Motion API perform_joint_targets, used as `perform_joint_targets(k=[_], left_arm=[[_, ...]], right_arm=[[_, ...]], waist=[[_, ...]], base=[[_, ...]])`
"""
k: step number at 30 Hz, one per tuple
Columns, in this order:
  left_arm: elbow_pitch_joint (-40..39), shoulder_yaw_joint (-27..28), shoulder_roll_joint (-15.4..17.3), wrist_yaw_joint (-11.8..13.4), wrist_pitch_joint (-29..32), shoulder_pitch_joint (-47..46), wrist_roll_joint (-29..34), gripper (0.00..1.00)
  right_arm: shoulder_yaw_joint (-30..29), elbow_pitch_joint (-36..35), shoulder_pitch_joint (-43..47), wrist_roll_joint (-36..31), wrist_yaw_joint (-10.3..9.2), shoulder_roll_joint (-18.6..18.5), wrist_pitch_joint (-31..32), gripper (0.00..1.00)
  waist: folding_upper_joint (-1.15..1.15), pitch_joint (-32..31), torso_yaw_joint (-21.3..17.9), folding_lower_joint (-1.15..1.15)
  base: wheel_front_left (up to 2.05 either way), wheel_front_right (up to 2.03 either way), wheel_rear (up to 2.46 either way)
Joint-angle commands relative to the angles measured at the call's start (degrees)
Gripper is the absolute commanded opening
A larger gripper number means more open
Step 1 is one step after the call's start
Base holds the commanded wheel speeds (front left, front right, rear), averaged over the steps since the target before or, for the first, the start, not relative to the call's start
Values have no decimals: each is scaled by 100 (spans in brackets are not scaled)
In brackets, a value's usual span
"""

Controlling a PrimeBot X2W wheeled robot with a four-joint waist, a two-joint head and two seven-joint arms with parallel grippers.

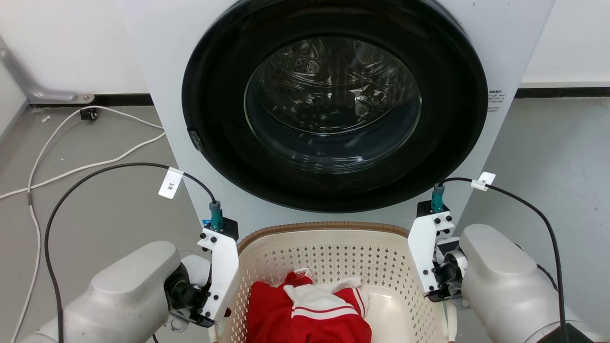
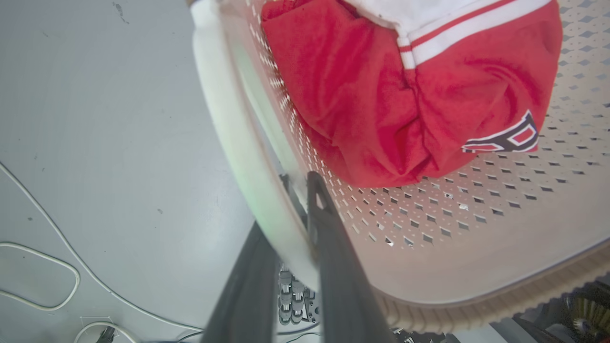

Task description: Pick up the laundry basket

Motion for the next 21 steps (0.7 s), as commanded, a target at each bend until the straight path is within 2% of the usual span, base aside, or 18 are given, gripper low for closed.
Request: perform_joint_targets(k=[1,21], left_arm=[[-5,-41,1,-60,23,12,26,0],[61,-45,9,-60,107,-33,65,0]], right_arm=[[54,-20,-125,-13,28,-21,-39,0],[146,157,-239,98,28,-31,-118,0]], waist=[[0,2,-3,0],[0,19,-16,0]], base=[[0,0,0],[0,0,0]])
